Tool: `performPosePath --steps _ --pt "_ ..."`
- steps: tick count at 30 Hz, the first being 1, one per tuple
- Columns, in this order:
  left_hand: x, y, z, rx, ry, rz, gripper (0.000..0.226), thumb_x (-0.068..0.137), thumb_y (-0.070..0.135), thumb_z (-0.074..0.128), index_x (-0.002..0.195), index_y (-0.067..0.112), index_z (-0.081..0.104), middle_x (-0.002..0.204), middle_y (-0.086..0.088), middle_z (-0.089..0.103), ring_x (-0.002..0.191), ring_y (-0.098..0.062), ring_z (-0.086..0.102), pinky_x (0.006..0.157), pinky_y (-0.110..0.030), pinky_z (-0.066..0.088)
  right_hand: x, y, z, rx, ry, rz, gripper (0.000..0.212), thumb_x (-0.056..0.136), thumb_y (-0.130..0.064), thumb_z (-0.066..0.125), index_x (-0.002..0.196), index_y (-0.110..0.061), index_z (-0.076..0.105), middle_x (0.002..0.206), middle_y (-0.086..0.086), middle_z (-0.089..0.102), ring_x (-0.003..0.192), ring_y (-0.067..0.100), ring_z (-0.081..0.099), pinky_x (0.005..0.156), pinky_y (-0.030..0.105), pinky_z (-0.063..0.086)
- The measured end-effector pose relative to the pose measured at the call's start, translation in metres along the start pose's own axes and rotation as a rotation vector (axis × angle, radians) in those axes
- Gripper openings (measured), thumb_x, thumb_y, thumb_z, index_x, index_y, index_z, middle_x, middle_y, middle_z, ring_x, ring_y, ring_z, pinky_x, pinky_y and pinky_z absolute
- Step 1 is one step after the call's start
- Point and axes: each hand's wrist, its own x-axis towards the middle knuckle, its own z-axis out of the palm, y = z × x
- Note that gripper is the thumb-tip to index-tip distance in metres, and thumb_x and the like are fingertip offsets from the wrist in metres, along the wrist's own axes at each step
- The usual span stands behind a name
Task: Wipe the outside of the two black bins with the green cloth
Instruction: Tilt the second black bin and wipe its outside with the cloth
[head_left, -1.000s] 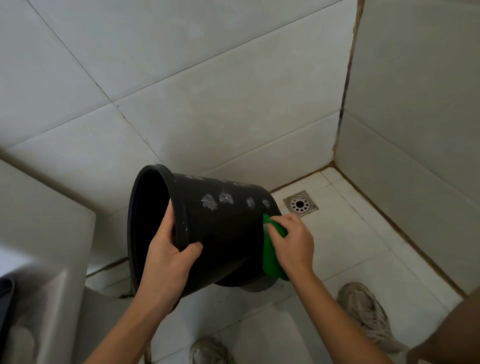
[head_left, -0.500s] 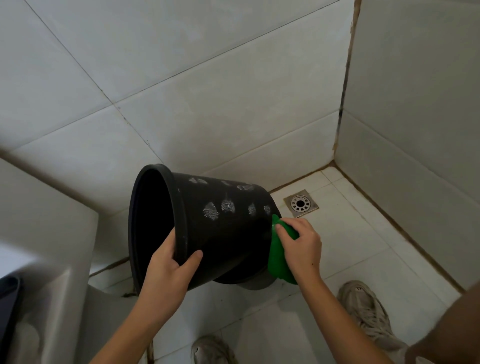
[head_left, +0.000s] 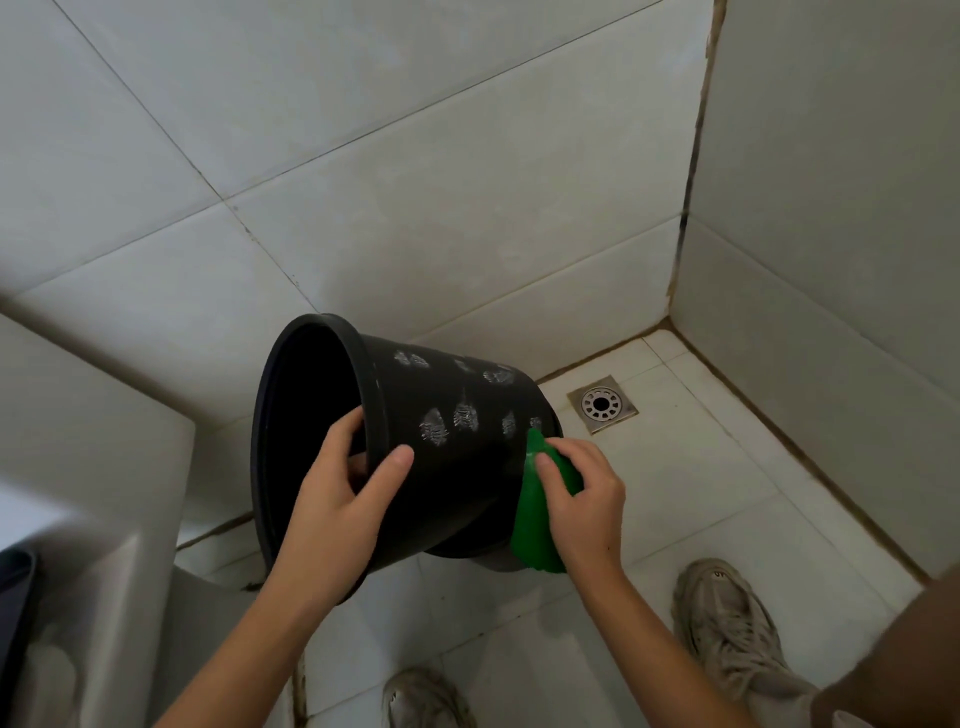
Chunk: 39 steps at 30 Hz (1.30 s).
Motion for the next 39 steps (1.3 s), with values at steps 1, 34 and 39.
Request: performPosePath --steps 1,34,39 --pt "0.004 0.005 0.0 -0.02 0.007 -0.011 0.035 0.094 0.02 0.056 0.124 0.035 0.048 0.102 0.015 0.067 0.089 0.008 0.065 0.064 -0.008 0.051 -0.005 -0.003 0.005 0.028 -0.013 -0.035 0.017 0.089 -0.016 0.063 0.103 -0.009 0.069 0.095 -0.007 0.062 0.093 -0.006 0.058 0.079 0.004 0.044" --pt "0.038 0.037 0.005 -0.362 0.025 -0.385 0.018 0.098 0.025 0.053 0.109 0.021 0.068 0.099 0.0 0.076 0.095 -0.024 0.071 0.086 -0.043 0.055 -0.024 0.015 0.038 -0.124 0.008 -0.253 0.045 0.096 -0.036 0.043 0.14 -0.026 0.041 0.14 -0.006 0.048 0.127 0.008 0.043 0.099 0.027 0.042" --pt "0.039 0.038 0.005 -0.344 0.029 -0.385 0.02 0.098 0.026 0.053 0.11 0.02 0.068 0.102 -0.001 0.075 0.097 -0.024 0.07 0.089 -0.045 0.054 -0.021 0.013 0.042 -0.121 -0.115 -0.203 0.053 0.092 -0.06 0.042 0.141 -0.041 0.033 0.151 -0.001 0.031 0.137 0.013 0.031 0.104 0.034 0.038"
